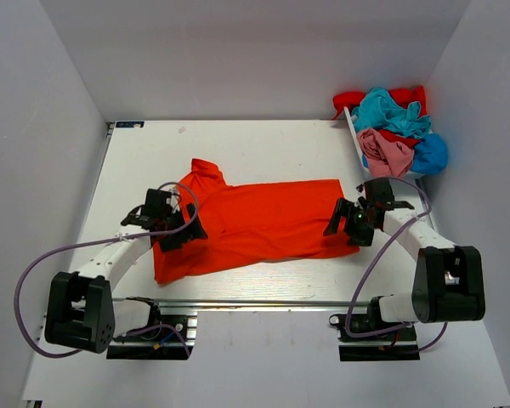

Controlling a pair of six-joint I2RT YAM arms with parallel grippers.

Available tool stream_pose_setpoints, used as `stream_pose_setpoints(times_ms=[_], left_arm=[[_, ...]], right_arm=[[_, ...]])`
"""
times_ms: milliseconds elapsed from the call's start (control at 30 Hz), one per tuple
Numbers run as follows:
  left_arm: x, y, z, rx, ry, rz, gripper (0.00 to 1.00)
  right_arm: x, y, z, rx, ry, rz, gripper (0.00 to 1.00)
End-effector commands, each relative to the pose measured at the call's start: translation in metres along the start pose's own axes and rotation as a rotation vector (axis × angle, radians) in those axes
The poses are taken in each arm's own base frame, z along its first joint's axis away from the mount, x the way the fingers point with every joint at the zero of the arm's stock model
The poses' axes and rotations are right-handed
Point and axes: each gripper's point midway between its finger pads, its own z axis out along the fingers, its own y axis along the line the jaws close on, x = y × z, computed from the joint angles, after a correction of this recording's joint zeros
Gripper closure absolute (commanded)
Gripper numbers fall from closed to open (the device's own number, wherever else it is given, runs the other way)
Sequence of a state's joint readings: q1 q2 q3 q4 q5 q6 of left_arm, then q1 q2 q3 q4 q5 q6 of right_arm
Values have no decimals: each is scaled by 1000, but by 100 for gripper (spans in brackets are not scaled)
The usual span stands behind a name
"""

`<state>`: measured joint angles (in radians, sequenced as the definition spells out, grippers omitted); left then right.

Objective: Fold and stack the t-shirts
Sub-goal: Fold the flattened tshirt in 1/3 of the way, then grap the side of the flattened tshirt furthest away from the robot with both arms

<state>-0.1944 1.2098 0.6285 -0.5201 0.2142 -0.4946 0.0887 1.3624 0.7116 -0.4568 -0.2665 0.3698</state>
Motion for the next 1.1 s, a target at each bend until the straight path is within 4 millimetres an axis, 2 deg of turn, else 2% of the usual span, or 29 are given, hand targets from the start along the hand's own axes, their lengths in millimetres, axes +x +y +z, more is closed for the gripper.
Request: stream_pose_setpoints(times_ms=[0, 33, 67, 100, 133, 167, 200, 233, 267, 300, 333, 367, 400, 433, 467, 533, 567, 600, 633, 700, 767, 867, 900, 967, 1000, 1033, 1067], left_arm=[[-55, -25, -19, 39, -170, 47, 0], [-78, -39, -26, 66, -225, 73, 0], [-92, -41, -29, 47, -254, 86, 0], [-101, -39, -21, 17, -246, 92, 0], [-131, -45, -28, -9, -317, 116, 0], [-144, -46, -25, -28, -335, 114, 0], [-168, -49, -17, -47, -349, 121, 0], [-181, -45, -12, -74, -355, 132, 0], [-193, -46, -6, -91, -360, 142, 0], [-221, -57, -10, -94, -409, 164, 0], [-226, -45, 17, -148, -363, 207, 0], [-238, -48, 27, -149, -374, 244, 0], [-258, -58, 29, -135, -401, 285, 0], [-264, -56, 39, -151, -383, 332, 2], [-272, -54, 57, -172, -333, 355, 5], [-281, -47, 80, -206, -308, 398, 7], [-289, -45, 75, -216, -327, 390, 9], [-293, -45, 81, -217, -332, 407, 9], [-292, -40, 95, -223, -310, 406, 9], [-299, -44, 102, -207, -325, 409, 12], [-302, -49, 109, -177, -341, 414, 17], [-302, -47, 123, -173, -323, 414, 29], [-302, -47, 123, -173, -323, 414, 42], [-298, -46, 128, -167, -310, 415, 56], [-298, -46, 128, -167, -310, 415, 66], [-300, -48, 128, -156, -316, 417, 85], [-302, -49, 128, -153, -325, 418, 95]], right_arm=[[-52, 32, -30, -54, -146, -143, 10], [-68, 40, -40, -59, -192, -160, 10], [-78, 44, -44, -60, -226, -176, 10], [-88, 46, -48, -48, -259, -191, 10], [-109, 55, -59, -54, -324, -205, 10], [-117, 57, -60, -46, -344, -206, 10], [-122, 55, -57, -34, -349, -193, 10], [-139, 65, -62, -49, -383, -204, 10], [-144, 70, -63, -64, -385, -208, 10], [-151, 73, -59, -71, -382, -208, 10], [-157, 78, -55, -90, -373, -211, 10], [-165, 83, -58, -100, -382, -218, 10], [-166, 81, -47, -94, -352, -208, 10], [-170, 82, -41, -98, -330, -212, 10], [-175, 86, -42, -98, -328, -219, 10], [-181, 83, -33, -93, -321, -212, 10], [-180, 82, -31, -89, -316, -211, 10], [-186, 83, -30, -90, -337, -216, 10], [-187, 81, -28, -86, -336, -210, 10], [-188, 80, -21, -81, -327, -214, 10], [-191, 79, -20, -72, -330, -213, 10], [-191, 71, -15, -36, -321, -198, 10], [-191, 68, -12, -24, -314, -190, 10], [-190, 66, -8, -15, -307, -189, 10], [-190, 62, -3, -4, -299, -180, 10], [-191, 60, -2, 15, -303, -178, 10], [-193, 58, -2, 26, -309, -176, 10]])
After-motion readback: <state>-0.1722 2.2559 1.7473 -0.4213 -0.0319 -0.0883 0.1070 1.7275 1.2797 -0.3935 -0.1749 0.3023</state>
